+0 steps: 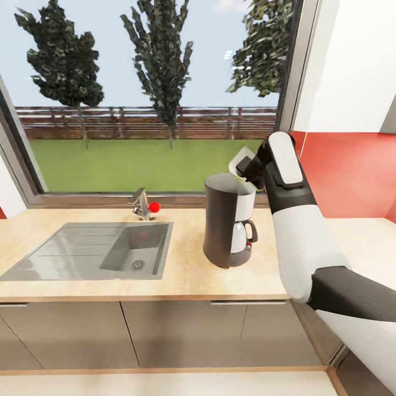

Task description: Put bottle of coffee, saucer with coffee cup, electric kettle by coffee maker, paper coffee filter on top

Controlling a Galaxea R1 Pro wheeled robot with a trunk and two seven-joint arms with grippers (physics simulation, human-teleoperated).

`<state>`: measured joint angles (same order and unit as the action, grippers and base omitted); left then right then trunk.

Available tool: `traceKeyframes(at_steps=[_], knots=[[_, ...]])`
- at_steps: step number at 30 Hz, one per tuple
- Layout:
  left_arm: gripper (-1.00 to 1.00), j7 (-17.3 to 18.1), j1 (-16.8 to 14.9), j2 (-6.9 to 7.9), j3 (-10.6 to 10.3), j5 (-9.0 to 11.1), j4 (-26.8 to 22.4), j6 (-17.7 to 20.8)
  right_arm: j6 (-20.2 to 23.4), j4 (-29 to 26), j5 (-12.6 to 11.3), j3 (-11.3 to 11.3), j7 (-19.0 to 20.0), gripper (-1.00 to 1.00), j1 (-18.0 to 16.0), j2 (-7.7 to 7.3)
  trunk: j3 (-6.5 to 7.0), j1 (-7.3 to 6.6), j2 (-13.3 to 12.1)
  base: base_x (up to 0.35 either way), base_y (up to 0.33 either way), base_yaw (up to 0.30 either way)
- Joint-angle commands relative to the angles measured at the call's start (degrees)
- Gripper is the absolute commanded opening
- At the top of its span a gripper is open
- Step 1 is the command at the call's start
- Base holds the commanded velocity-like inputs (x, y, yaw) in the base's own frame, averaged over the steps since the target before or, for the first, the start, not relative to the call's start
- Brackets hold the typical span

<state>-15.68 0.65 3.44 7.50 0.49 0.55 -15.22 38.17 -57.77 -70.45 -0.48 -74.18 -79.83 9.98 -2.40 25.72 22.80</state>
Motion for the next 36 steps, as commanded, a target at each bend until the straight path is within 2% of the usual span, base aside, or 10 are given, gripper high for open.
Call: traceKeyframes(at_steps=[1,29,36], knots=[[1.0,-0.01,-0.03,0.03,0.34,0.04,0.06,-0.34,0.32,0.06,-0.3,-0.05,-0.33,-1.0,-0.06,0.01,-0.11,0.06,0.12,0.196,0.0,0.0],[1.0,0.13,0.05,0.02,0.33,0.04,0.12,-0.34,0.31,0.22,-0.22,-0.14,-0.43,-1.0,0.03,0.01,-0.11,0.06,0.12,0.04,0.0,0.0],[1.0,0.13,0.05,-0.07,0.33,0.04,0.15,-0.34,0.25,0.14,-0.22,-0.14,-4.45,-1.0,0.18,0.01,-0.11,0.06,0.12,0.0,0.0,0.0]])
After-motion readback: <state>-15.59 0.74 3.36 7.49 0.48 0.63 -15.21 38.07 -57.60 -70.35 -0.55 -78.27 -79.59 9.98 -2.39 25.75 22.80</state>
